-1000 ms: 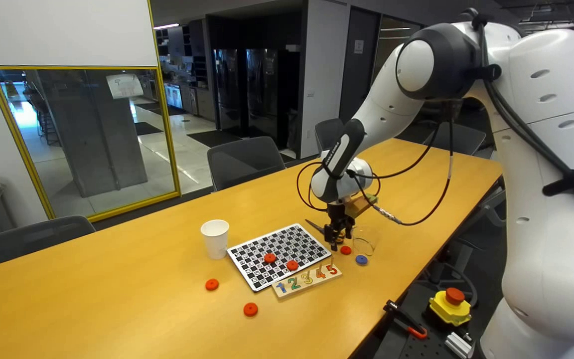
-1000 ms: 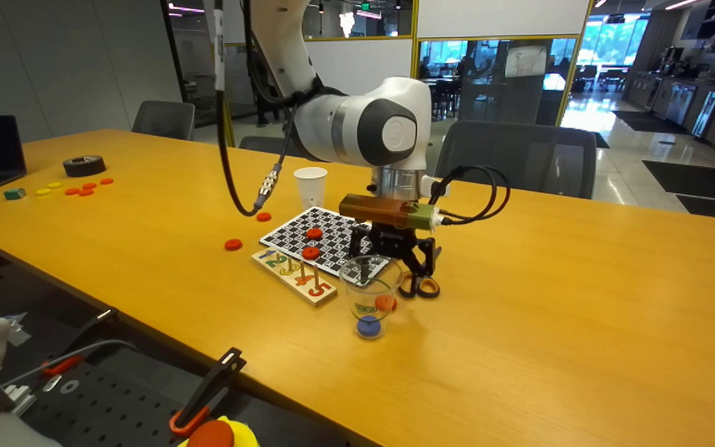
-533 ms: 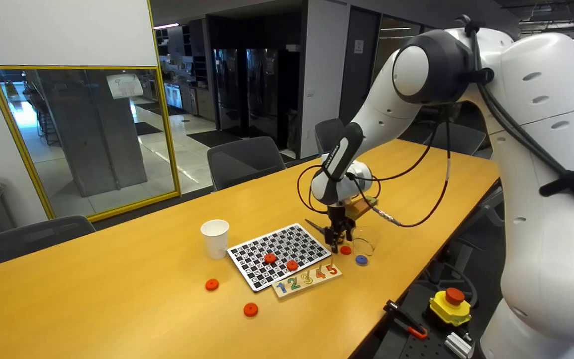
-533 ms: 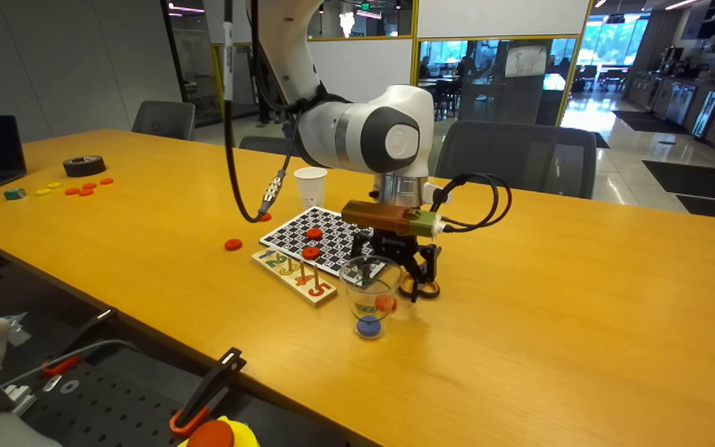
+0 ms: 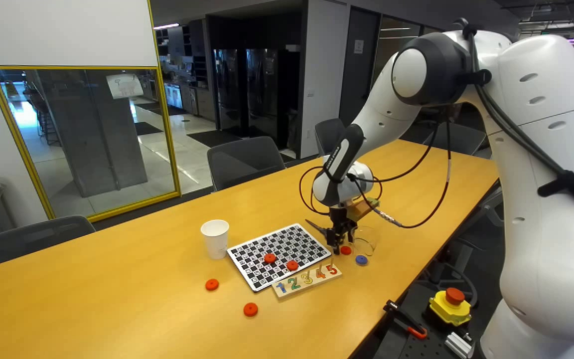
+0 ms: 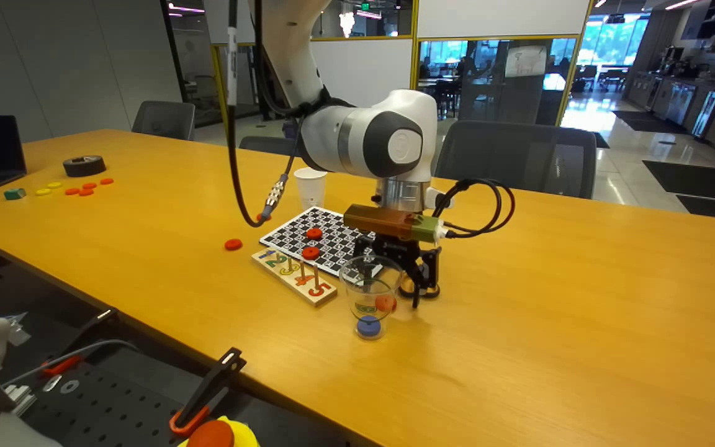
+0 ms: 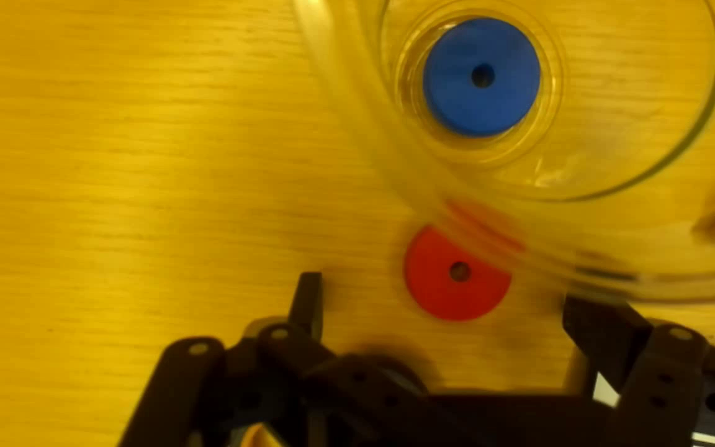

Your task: Put the blue object in the colourless cup then put the orange objects in the white cup

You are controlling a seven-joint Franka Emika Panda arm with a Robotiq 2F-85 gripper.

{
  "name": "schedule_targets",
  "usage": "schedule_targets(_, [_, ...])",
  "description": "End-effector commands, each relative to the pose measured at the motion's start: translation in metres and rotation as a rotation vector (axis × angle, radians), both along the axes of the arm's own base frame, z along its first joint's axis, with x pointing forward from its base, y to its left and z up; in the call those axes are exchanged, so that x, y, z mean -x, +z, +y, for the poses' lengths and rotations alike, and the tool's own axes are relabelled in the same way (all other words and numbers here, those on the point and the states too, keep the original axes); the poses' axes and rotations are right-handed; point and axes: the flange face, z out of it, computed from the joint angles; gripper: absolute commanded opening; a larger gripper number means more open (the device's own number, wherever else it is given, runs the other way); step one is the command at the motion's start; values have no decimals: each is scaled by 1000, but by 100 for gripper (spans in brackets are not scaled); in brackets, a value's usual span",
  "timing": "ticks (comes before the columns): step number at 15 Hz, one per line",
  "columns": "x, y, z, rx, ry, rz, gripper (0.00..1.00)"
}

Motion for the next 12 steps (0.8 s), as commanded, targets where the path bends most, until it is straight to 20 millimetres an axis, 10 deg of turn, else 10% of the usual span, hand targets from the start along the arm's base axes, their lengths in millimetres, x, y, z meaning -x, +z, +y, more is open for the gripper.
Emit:
schedule_targets(1, [-5,2,-5,-10,6,6,100])
schedule_targets(2, [-5,2,-5,-14,7,7,100])
schedule_targets(3, [-5,2,-5,-16,5,8,75])
schedule_targets(12, [-10,9,-3,-22,0,35,21])
